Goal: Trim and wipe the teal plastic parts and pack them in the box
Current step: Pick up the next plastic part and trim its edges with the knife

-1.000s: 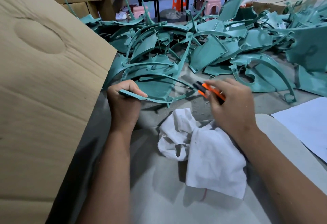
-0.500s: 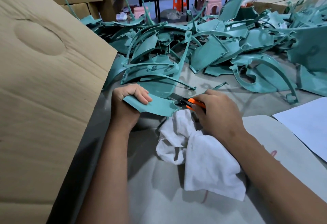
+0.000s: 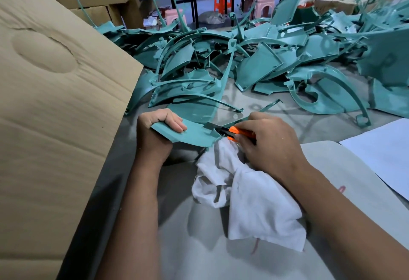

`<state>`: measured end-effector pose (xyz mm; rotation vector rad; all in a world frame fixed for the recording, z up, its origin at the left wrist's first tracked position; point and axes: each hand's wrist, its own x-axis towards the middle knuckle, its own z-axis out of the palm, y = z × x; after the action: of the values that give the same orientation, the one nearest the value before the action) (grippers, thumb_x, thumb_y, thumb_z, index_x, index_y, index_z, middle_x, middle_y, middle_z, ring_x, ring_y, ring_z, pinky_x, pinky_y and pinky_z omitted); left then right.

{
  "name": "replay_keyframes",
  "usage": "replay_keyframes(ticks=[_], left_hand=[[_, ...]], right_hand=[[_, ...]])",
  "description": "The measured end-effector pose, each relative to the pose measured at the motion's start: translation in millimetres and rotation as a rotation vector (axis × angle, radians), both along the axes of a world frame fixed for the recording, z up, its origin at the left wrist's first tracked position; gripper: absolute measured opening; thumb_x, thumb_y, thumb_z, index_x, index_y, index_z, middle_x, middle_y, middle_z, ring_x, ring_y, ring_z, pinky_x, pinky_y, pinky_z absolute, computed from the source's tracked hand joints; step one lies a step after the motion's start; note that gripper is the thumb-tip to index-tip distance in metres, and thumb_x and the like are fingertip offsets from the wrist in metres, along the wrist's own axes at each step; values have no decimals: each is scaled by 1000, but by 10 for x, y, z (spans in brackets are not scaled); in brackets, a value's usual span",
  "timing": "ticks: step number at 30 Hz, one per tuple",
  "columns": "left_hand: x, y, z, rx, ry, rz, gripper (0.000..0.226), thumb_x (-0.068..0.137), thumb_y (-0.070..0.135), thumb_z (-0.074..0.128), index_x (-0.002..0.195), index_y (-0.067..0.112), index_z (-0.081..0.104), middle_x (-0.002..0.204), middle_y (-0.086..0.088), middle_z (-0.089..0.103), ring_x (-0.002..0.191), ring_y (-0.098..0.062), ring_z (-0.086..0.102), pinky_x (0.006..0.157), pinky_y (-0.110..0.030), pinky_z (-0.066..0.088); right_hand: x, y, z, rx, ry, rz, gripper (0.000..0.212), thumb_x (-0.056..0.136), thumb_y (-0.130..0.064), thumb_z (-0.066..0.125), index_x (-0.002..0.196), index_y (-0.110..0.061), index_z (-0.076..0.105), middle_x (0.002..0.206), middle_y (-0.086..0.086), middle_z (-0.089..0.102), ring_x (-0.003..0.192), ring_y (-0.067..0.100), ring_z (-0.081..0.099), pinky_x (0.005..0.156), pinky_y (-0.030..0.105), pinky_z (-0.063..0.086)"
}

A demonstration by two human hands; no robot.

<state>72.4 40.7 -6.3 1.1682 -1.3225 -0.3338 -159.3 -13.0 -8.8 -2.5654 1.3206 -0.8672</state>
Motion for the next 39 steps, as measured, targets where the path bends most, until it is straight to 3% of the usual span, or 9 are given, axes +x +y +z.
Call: replay_keyframes(ticks=[3,7,9,15,19,24,30,34,39], left_hand=[[9,-16,-10,-2,-20,18,46,67,-42,53,67,2,66,74,-24,67,66,-37,58,73,-27,50],[12,-9,-12,-17,-32,16,39,66,-34,56,66,3,66,72,-21,67,66,-29,58,71,-24,50],[20,-19,-29,-13,-20,34,48,65,-40,52,66,6,65,71,-14,66,65,-24,59,71,-22,51],[93,-42,-66,-20,-23,73,48,64,-27,50,60,20,62,65,-6,66,64,-20,62,71,-27,53],[111,-73,-105,21,19,128,53,62,-32,49,53,19,59,55,5,66,62,-15,63,71,-27,52],[104,-50,-96,16,44,110,40,60,-20,49,52,18,59,55,6,66,64,-15,64,72,-28,52],[116,-61,-96,34,48,119,39,59,-19,49,50,18,58,56,6,67,63,-14,64,71,-28,53],[99,-51,-96,47,86,114,33,56,-11,49,46,20,58,55,5,66,63,-16,64,72,-28,52],[86,-59,-89,57,100,154,29,54,-7,46,47,18,58,56,6,67,61,-12,64,69,-28,54]], right_hand=[[-37,-46,-24,3,-66,-12,13,97,-32,66,99,-31,78,80,-10,55,78,18,56,59,32,38],[12,-97,-85,11,16,-5,15,98,-30,63,98,-29,77,84,-9,54,85,22,59,60,33,34],[-33,-146,-92,58,4,67,14,98,-27,65,103,-30,78,84,-11,55,86,18,57,62,34,37],[-213,-254,-51,24,-215,170,18,99,-26,68,111,-24,81,82,-6,63,73,18,57,61,44,48],[-161,-219,-67,-30,-124,231,18,100,-31,66,111,-25,80,86,-8,62,75,18,59,61,43,50],[-220,-289,-50,16,-123,382,21,97,-21,72,118,-21,79,88,-13,60,79,5,56,66,31,46],[-151,-256,-85,-37,-154,251,22,101,-20,65,119,-19,78,92,-5,63,78,15,59,65,38,49],[-217,-310,-48,5,-103,360,20,99,-11,68,115,-15,78,86,-11,56,74,2,50,65,26,39],[-391,-368,-13,79,-152,409,21,98,-15,67,115,-19,79,87,-18,58,75,9,59,64,28,44]])
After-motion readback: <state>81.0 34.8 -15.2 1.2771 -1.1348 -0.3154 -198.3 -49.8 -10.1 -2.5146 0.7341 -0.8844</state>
